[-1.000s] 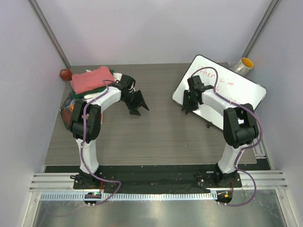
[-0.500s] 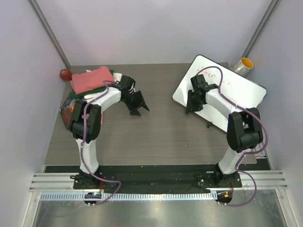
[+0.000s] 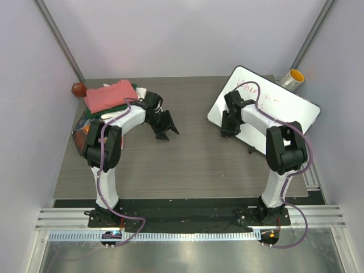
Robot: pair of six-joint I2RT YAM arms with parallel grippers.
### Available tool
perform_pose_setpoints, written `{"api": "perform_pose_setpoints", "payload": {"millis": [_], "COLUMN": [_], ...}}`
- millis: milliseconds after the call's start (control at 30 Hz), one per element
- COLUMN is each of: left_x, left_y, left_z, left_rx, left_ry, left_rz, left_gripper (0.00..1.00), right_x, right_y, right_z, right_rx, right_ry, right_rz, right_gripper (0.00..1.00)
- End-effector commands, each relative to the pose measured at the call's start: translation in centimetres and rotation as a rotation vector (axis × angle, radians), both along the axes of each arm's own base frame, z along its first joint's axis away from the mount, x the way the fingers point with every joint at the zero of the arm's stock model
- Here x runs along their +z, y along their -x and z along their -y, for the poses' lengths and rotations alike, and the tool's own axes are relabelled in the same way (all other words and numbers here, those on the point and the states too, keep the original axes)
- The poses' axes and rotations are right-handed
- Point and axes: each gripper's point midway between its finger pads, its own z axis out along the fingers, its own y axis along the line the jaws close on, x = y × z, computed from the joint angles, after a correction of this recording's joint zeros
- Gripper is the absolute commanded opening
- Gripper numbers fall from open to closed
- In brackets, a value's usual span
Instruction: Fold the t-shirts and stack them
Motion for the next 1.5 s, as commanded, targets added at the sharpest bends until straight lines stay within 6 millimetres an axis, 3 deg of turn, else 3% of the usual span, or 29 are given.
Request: {"api": "perform_pose_setpoints", "payload": {"millis": [0, 133, 300, 500, 633, 767, 1133, 1467], "left_x": [1.8, 1.7, 1.7, 1.9, 1.9, 2.0, 2.0, 2.4], "left_y": [-0.5, -0.4, -0.4, -0.4, -0.3, -0.2, 0.1, 0.9], "left_z": [0.1, -0.1, -0.1, -0.4, -0.5, -0.6, -1.0, -1.6], "left_rx": [-0.018, -0.015, -0.015, -0.021, -0.023, -0.026, -0.032, -0.036], "left_ry": [0.025, 0.021, 0.019, 0.006, -0.001, -0.006, -0.021, -0.044], "left_rz": [0.067, 0.067, 0.068, 0.077, 0.079, 0.081, 0.080, 0.083], "left_gripper": [0.59, 0.59, 0.59, 0.59, 0.59, 0.59, 0.59, 0.59], "right_x": [0.7, 0.1, -2.0, -3.4, -4.0, -4.3, -6.3, -8.6], "right_y": [-1.2, -1.8, -2.3, -3.1, -3.6, -4.4, -7.1, -9.2], "right_z": [-0.2, -0.1, 0.3, 0.3, 0.7, 1.2, 5.2, 10.2], "right_rx": [-0.016, -0.017, -0.020, -0.036, -0.064, -0.107, -0.278, -0.432], "right_ry": [0.011, 0.034, 0.077, 0.094, 0.118, 0.140, 0.152, 0.138], "right_rz": [0.015, 0.010, -0.029, -0.049, -0.050, -0.039, -0.052, -0.077], "right_gripper": [0.38, 0.38, 0.39, 0.26, 0.08, 0.04, 0.01, 0.01]}}
